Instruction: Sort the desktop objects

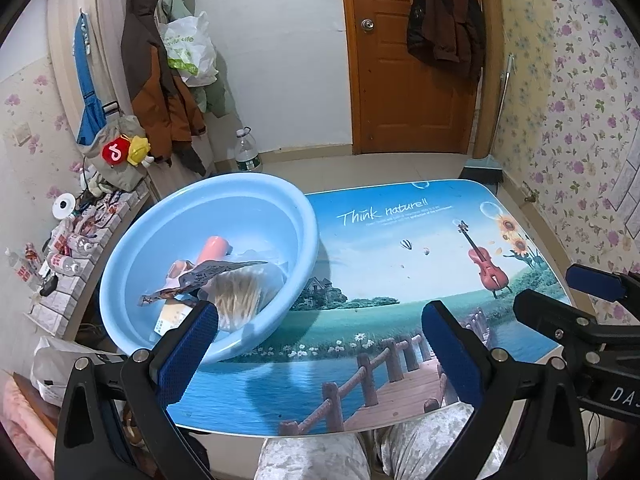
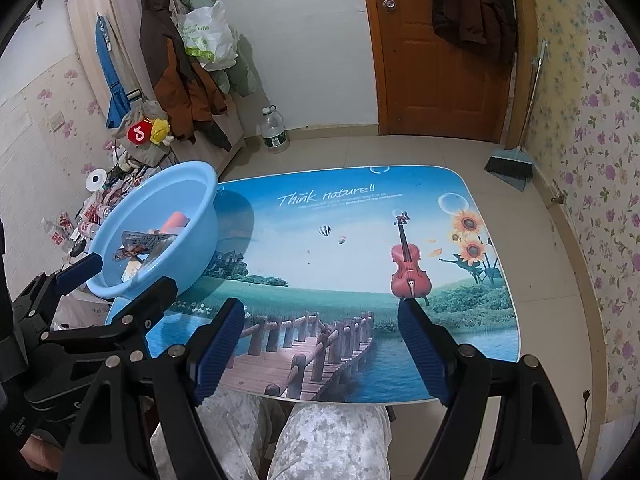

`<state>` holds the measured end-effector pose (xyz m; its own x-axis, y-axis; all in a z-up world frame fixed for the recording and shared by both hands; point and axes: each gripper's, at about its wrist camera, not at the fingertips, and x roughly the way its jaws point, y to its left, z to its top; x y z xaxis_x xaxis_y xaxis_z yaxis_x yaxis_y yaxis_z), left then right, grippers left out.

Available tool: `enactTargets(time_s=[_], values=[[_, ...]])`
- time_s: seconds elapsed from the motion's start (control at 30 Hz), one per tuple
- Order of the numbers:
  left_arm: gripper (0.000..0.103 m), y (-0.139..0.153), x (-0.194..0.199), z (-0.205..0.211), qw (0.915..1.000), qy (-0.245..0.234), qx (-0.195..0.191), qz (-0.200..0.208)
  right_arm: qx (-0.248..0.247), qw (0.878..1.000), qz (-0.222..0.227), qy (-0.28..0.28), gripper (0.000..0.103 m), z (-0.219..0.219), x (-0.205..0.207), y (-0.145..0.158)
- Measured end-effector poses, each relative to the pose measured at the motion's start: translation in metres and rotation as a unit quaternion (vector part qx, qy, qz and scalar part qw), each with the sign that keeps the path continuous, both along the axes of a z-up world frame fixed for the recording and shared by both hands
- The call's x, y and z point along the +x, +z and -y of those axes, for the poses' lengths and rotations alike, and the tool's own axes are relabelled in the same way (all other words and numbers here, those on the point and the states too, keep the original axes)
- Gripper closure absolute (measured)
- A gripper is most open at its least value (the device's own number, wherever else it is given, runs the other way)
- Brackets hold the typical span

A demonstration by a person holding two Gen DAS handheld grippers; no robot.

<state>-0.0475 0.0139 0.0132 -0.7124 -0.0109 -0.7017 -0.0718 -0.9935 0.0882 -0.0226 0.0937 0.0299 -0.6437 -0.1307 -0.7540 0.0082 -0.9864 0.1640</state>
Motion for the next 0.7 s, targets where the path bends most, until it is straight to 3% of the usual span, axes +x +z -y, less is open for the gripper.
enactTargets(time_s=[0.7], values=[[0.000, 0.0081, 0.0029, 0.0072, 0.9999, 0.004, 0.005, -0.010, 0.005, 1.000, -0.005, 0.005, 0.022, 0.0049, 0.0010, 0.0074]])
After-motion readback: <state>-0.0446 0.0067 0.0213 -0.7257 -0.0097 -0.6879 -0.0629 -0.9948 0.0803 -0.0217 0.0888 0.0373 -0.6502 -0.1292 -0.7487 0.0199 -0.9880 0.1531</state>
